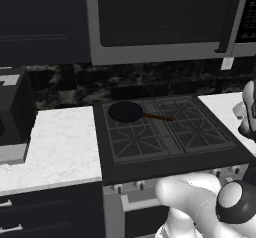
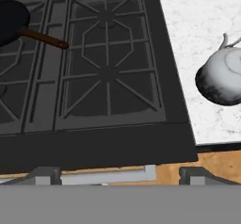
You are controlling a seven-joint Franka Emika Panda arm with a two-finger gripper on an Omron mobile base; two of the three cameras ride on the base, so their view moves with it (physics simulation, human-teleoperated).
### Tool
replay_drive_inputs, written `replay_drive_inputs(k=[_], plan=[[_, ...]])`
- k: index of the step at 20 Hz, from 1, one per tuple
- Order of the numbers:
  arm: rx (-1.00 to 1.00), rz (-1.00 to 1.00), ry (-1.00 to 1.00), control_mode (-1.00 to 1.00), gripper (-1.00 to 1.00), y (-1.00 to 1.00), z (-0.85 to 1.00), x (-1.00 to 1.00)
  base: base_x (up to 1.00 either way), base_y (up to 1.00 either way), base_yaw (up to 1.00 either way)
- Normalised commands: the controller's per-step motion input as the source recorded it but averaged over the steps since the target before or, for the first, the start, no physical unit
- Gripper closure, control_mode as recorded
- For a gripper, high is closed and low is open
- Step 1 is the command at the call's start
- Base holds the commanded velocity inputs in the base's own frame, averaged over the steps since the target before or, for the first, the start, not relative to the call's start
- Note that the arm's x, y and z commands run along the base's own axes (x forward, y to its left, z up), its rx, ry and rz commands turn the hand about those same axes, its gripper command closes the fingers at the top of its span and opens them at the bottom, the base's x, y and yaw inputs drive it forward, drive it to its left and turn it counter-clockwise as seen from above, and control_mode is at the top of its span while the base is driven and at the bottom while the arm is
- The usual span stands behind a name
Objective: Pick the kettle from the counter and place it on a stove burner. Then turn the burner on.
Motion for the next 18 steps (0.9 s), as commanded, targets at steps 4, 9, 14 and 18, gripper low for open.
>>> replay_drive_inputs(k=[4,9,14,18], plan=[[0.0,-0.18,0.02,-1.0,-1.0,-0.99,-0.26,0.0,0.0,0.0,0.0],[0.0,-0.2,0.04,-1.0,-1.0,-1.0,-0.43,0.0,0.0,0.0,0.0],[0.0,-0.2,0.04,-1.0,-1.0,-1.0,-0.37,0.0,0.0,0.0,0.0],[0.0,-0.2,0.06,-1.0,-1.0,-0.89,-0.27,0.03,0.0,0.0,0.0]])
